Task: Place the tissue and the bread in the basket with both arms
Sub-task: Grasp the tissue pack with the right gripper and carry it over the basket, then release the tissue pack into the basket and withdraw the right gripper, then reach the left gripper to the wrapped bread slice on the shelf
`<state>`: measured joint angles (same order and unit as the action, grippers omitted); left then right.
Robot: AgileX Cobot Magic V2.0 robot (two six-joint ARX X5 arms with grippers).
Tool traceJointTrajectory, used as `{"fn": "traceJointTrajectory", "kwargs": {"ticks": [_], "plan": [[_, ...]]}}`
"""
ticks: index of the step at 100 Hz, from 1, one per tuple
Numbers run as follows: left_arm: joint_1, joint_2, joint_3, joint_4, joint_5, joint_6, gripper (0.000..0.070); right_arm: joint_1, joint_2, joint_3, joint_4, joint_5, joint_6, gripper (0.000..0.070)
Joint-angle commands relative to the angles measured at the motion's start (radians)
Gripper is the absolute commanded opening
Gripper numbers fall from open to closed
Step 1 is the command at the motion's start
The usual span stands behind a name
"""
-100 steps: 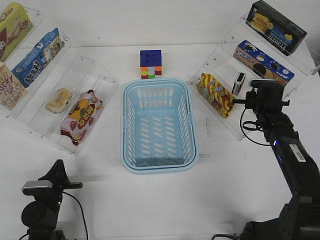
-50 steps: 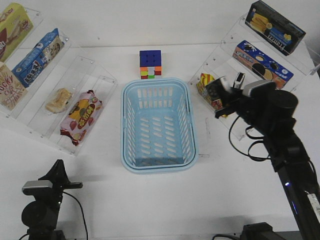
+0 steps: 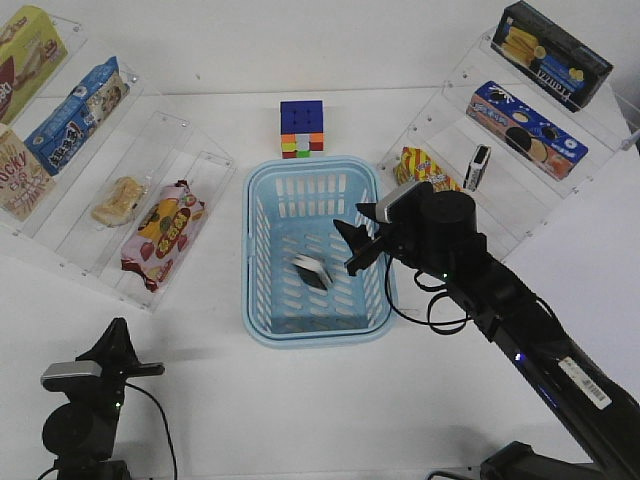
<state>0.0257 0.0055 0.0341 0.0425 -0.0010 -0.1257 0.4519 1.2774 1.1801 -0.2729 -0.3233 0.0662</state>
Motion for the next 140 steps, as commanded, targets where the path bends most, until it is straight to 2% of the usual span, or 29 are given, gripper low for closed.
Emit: {"fn": "traceJointTrajectory", "kwargs": {"ticks": [1, 7, 17, 25, 42, 48, 54, 76, 80, 90, 93, 96, 109, 124, 140], "plan": [[0.0, -0.002, -0.018, 0.012, 0.002, -0.13, 0.0001, -0.002, -0.029, 0.013, 0.006, 0.027, -0.007, 0.0199], [0.0, -0.002, -0.018, 0.011, 0.002, -0.183, 0.0001, -0.027, -0.067, 0.013, -0.021, 0.082, -0.019, 0.0004], [0.0, -0.002, -0.011, 0.01, 0.002, -0.291, 0.0001, -0.066, -0.135, -0.007, -0.054, 0.14, -0.025, 0.0], [0.0, -0.002, 0.012, 0.011, 0.002, -0.371, 0.0, -0.085, -0.219, -0.097, 0.013, 0.158, -0.025, 0.0], [0.0, 0.023, 0.159, -0.041, 0.031, -0.362, 0.0001, -0.094, -0.467, -0.457, 0.34, 0.217, -0.029, 0.0], [0.0, 0.066, 0.239, -0.085, 0.031, -0.314, 0.0001, -0.093, -0.534, -0.57, 0.438, 0.256, -0.027, 0.0], [0.0, 0.136, 0.327, -0.134, 0.031, -0.23, 0.0001, -0.093, -0.573, -0.642, 0.487, 0.287, -0.012, 0.0], [0.0, 0.525, 0.634, -0.254, 0.03, 0.204, 0.0019, -0.093, -0.582, -0.668, 0.437, 0.298, 0.019, 0.0], [0.0, 0.598, 0.681, -0.264, 0.03, 0.266, 0.0106, -0.092, -0.582, -0.668, 0.436, 0.296, 0.022, 0.0], [0.0, 0.762, 0.785, -0.278, 0.026, 0.371, 0.0443, -0.091, -0.582, -0.668, 0.436, 0.297, 0.039, 0.0], [0.0, 0.807, 0.814, -0.283, 0.023, 0.401, 0.0502, -0.092, -0.583, -0.668, 0.436, 0.297, 0.039, 0.0], [0.0, 0.85, 0.842, -0.286, 0.023, 0.431, 0.0532, -0.092, -0.583, -0.668, 0.436, 0.297, 0.039, 0.0], [-0.003, 1.011, 0.947, -0.283, 0.014, 0.546, 0.0534, -0.091, -0.583, -0.668, 0.437, 0.296, 0.039, 0.0], [-0.019, 1.162, 1.052, -0.283, -0.055, 0.662, 0.0538, -0.091, -0.583, -0.668, 0.436, 0.296, 0.04, 0.0], [-0.039, 1.273, 1.124, -0.283, -0.061, 0.69, 0.0538, -0.091, -0.583, -0.668, 0.436, 0.296, 0.04, 0.0]]}}
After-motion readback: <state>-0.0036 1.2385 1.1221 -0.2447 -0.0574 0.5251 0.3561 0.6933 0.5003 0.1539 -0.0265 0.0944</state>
